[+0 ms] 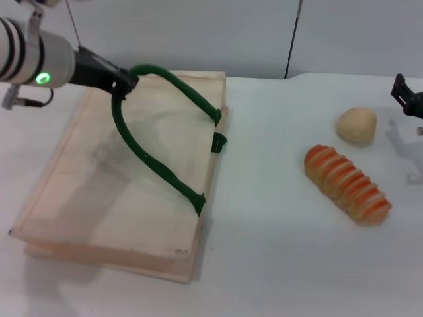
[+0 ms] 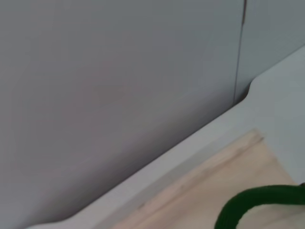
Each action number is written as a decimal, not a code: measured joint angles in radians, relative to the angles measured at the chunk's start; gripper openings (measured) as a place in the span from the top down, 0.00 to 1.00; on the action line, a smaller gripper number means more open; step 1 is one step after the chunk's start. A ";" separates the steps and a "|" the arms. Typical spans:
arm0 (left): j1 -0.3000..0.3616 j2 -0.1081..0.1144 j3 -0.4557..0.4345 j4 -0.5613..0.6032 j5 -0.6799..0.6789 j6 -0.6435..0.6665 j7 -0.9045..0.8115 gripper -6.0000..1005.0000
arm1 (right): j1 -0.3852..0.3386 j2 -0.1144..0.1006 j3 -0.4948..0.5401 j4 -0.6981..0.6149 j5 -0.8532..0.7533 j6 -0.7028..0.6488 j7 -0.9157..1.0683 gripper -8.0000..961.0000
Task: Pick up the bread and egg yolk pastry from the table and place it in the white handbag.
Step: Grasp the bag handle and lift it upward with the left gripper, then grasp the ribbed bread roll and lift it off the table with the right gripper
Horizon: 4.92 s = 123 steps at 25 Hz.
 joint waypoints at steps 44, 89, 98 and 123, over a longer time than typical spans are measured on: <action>-0.105 0.021 -0.320 0.594 0.003 -0.644 0.019 0.87 | -0.035 -0.011 -0.136 -0.106 -0.005 0.060 0.015 0.13; -0.114 0.020 -0.359 0.583 0.085 -0.631 0.088 0.87 | -0.211 -0.063 0.510 -1.071 -0.588 1.245 -0.258 0.13; -0.113 0.018 -0.381 0.572 0.084 -0.621 0.105 0.87 | -0.209 -0.060 0.659 -1.099 -0.241 1.485 -0.575 0.13; -0.113 0.023 -0.382 0.545 0.088 -0.616 0.109 0.87 | -0.171 -0.007 0.772 -1.141 -0.519 1.891 -0.629 0.14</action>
